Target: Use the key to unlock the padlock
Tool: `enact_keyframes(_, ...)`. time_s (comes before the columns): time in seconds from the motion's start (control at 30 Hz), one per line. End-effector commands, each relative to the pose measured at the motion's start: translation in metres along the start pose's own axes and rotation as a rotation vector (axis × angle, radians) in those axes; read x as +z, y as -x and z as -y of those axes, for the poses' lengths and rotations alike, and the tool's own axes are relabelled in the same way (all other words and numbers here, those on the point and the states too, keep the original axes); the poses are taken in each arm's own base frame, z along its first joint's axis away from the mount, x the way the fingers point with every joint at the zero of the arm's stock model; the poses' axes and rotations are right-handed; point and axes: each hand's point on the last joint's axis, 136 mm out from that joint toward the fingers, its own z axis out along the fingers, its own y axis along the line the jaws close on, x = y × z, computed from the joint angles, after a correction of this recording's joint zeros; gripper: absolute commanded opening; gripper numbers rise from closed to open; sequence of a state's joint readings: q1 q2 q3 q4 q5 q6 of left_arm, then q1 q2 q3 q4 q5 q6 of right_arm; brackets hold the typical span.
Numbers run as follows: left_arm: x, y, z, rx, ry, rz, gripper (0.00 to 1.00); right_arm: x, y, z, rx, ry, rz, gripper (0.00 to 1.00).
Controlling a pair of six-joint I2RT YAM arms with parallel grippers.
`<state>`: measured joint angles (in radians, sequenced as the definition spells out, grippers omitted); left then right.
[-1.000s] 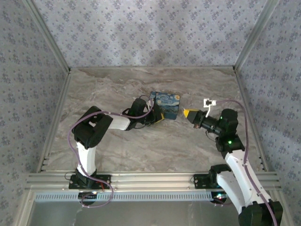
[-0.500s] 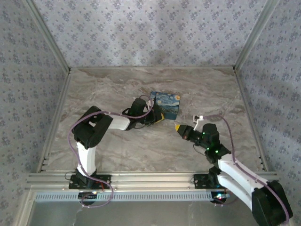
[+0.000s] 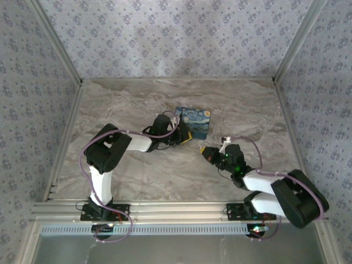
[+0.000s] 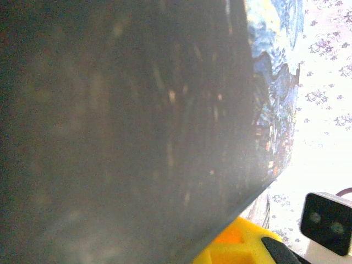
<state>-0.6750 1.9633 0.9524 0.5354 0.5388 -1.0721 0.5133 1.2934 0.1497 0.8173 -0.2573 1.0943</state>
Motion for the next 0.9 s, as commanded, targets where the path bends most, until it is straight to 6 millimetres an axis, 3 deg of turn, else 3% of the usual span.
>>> enact_keyframes(0.0, 0.000, -0.013, -0.002, -0.068, -0.009, -0.064, 0.07, 0.010, 0.012, -0.023, 0.036, 0.097, 0.046, 0.00)
enact_keyframes(0.23, 0.001, -0.012, 0.000, -0.076, -0.036, -0.058, 0.07, 0.033, 0.014, -0.027, 0.084, 0.169, 0.023, 0.00)
enact_keyframes(0.4, 0.001, -0.012, 0.000, -0.088, -0.053, -0.055, 0.07, 0.044, 0.012, -0.019, 0.136, 0.189, 0.009, 0.00)
enact_keyframes(0.87, 0.001, -0.009, 0.001, -0.098, -0.078, -0.040, 0.07, 0.043, 0.011, -0.025, 0.146, 0.206, -0.001, 0.00)
